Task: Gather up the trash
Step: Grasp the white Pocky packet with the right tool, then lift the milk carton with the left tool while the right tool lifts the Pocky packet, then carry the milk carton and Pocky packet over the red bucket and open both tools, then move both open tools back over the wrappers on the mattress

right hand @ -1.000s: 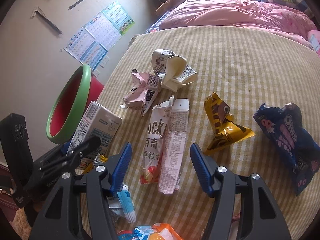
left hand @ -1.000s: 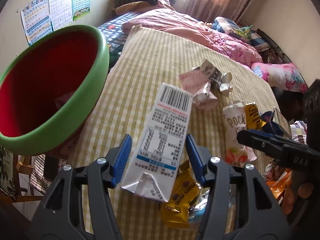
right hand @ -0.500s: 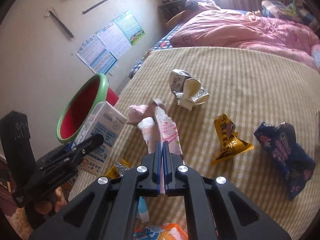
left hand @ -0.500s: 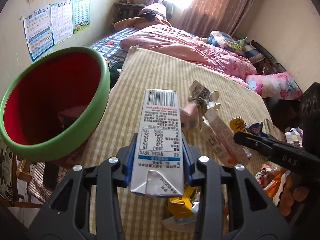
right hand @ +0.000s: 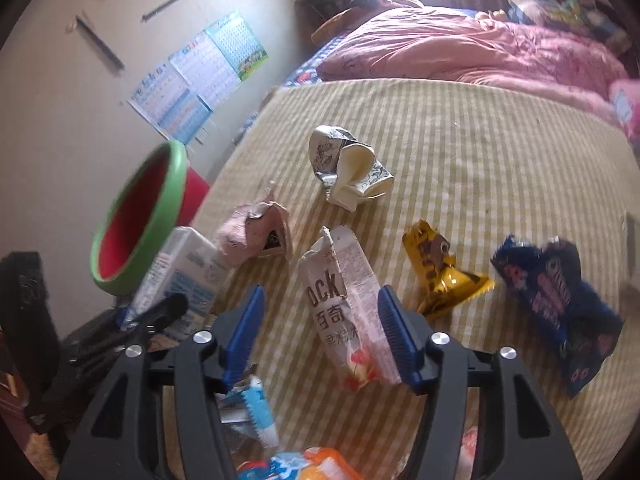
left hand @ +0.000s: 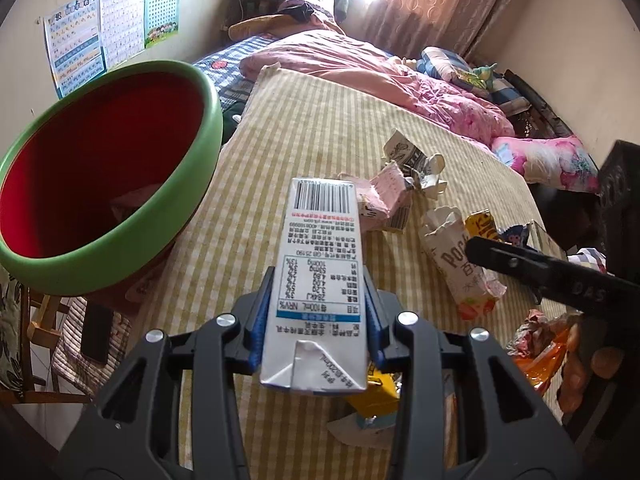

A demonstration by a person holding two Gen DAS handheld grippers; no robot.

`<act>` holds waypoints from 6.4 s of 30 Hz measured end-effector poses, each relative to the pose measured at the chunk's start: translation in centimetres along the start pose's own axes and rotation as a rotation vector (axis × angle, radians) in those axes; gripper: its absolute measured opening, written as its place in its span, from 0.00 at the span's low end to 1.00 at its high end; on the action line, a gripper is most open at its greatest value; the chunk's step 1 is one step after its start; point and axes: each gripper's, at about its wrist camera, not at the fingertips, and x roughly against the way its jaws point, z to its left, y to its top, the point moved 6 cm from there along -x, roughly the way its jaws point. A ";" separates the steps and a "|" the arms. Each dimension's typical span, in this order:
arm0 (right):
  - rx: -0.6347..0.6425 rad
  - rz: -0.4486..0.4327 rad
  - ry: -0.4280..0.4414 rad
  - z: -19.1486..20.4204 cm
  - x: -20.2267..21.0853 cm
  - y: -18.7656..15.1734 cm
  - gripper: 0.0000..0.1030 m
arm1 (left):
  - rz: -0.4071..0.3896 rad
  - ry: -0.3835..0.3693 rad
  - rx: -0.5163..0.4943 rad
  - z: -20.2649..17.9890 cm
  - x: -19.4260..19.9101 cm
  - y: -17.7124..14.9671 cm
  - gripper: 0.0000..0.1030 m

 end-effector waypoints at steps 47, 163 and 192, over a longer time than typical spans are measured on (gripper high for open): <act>0.060 -0.088 0.162 7.5 2.3 0.3 0.33 | -0.126 -0.019 0.039 3.6 5.0 1.5 0.35; -0.028 -0.218 -0.042 6.6 1.3 4.9 0.57 | -0.199 0.012 0.084 11.4 7.1 4.4 0.64; 0.039 -0.014 0.078 0.4 4.9 -4.7 0.59 | 0.112 -0.167 0.032 -3.3 -0.4 -4.5 0.21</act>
